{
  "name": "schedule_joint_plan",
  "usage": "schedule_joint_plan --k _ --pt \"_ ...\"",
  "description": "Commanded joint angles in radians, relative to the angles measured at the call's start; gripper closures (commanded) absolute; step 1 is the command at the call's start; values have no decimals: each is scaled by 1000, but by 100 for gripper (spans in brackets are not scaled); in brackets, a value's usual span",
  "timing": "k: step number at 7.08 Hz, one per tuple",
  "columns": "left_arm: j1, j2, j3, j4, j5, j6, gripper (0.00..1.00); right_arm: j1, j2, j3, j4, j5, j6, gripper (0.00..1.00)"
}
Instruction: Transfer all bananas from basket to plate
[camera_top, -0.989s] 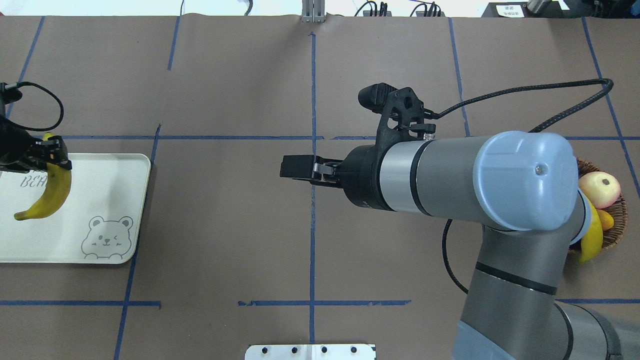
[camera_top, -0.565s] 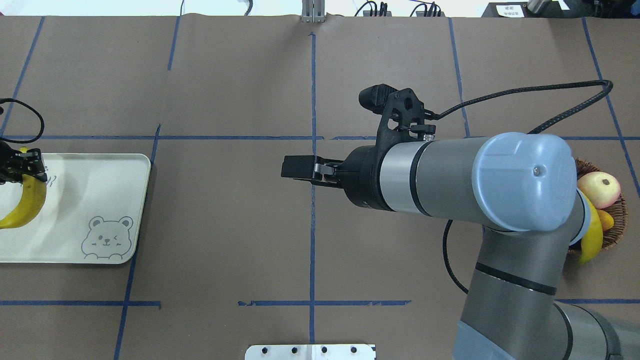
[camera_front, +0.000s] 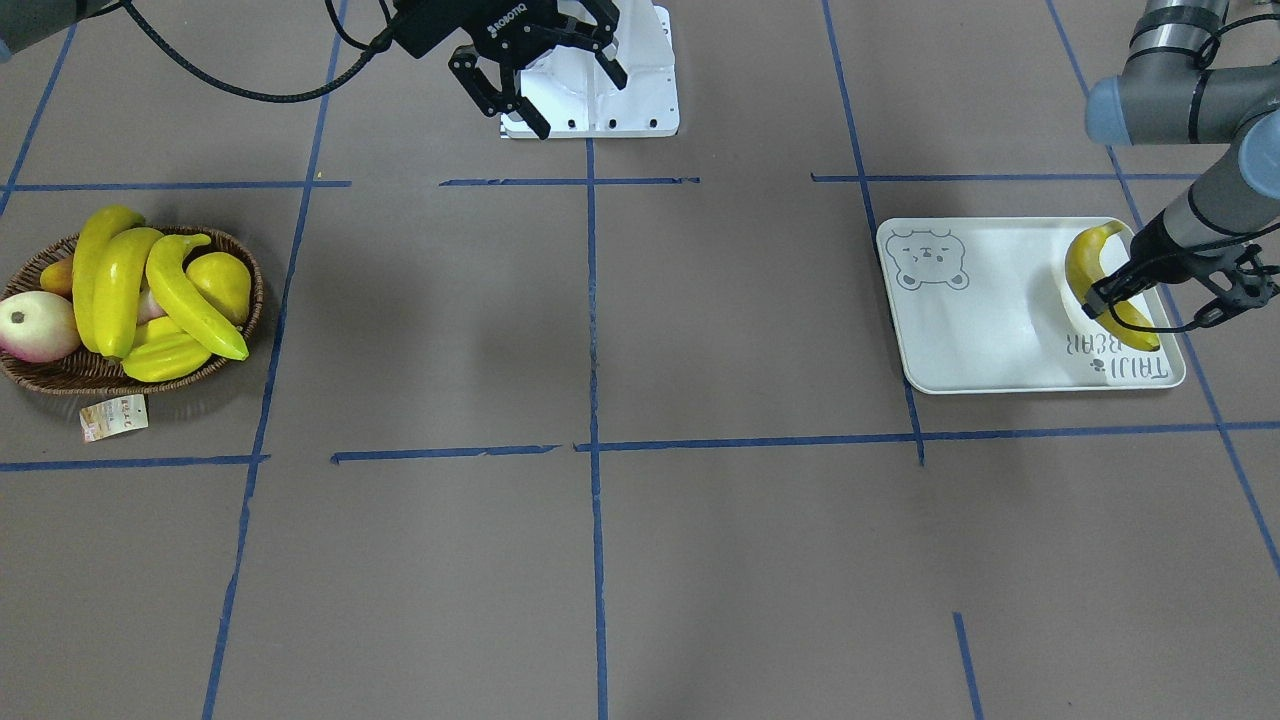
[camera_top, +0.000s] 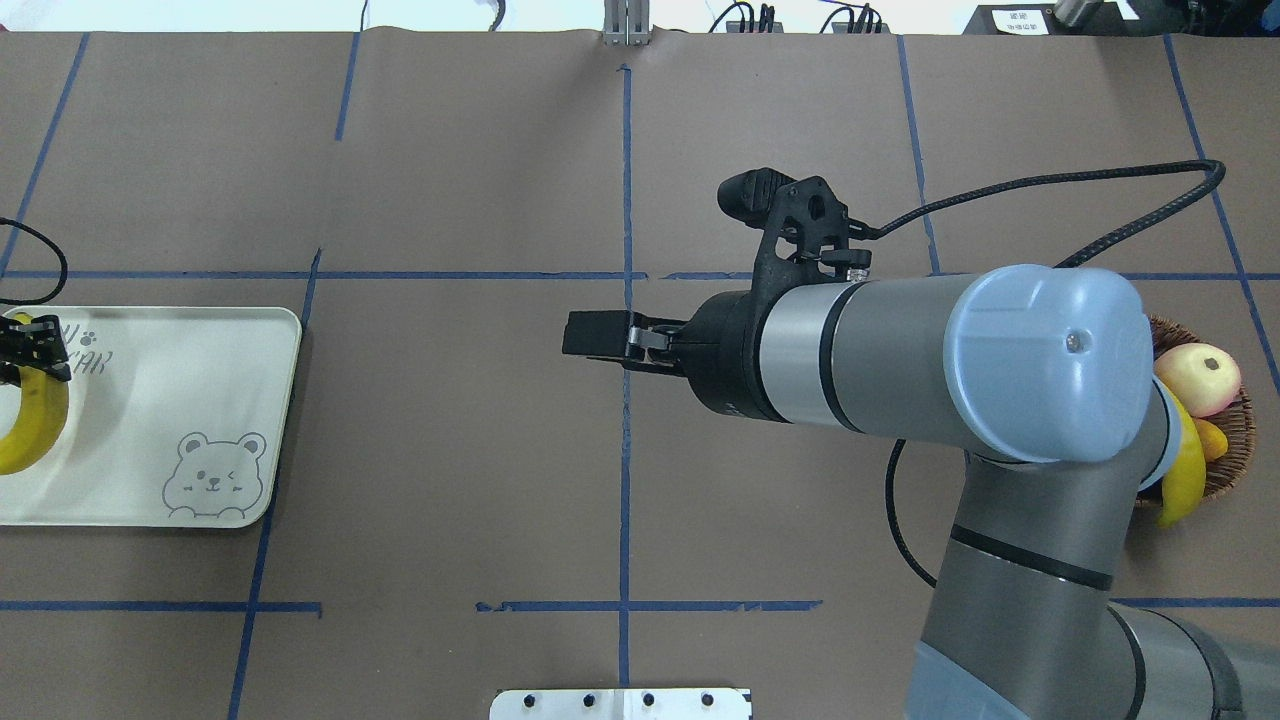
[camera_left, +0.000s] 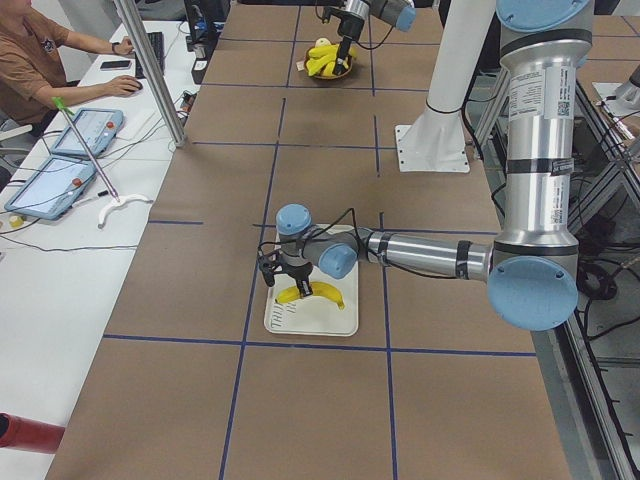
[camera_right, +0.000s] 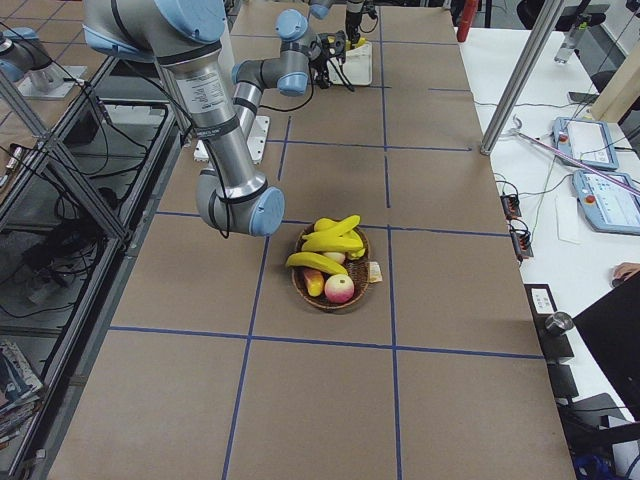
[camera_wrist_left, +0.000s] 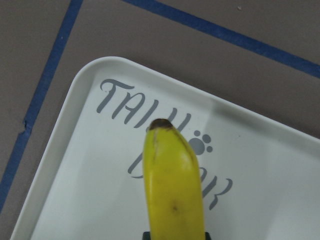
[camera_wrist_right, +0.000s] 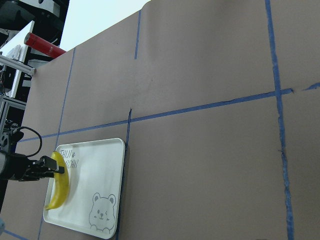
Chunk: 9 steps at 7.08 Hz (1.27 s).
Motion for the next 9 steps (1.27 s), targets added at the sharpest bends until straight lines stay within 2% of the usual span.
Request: schedule_joint_plan --k 1,3,4,6,7,8,9 --pt "0 0 -4 -3 39 15 0 5 -3 0 -1 0 -1 0" --pt "-18 -5 -48 -2 31 82 0 29 -30 4 -4 5 -3 0" --pt "-50 -14 -85 -2 28 108 0 66 -85 30 -15 12 -5 0" --pt "-52 -8 -172 9 27 112 0 144 -234 160 -128 18 -20 0" --pt "-52 -8 -204 12 28 109 0 181 -312 217 -168 58 -129 0" --pt "-51 -5 -243 14 25 98 0 292 -392 237 -168 172 -259 0" --pt "-51 -6 -263 14 1 70 0 402 -469 231 -165 339 -335 0"
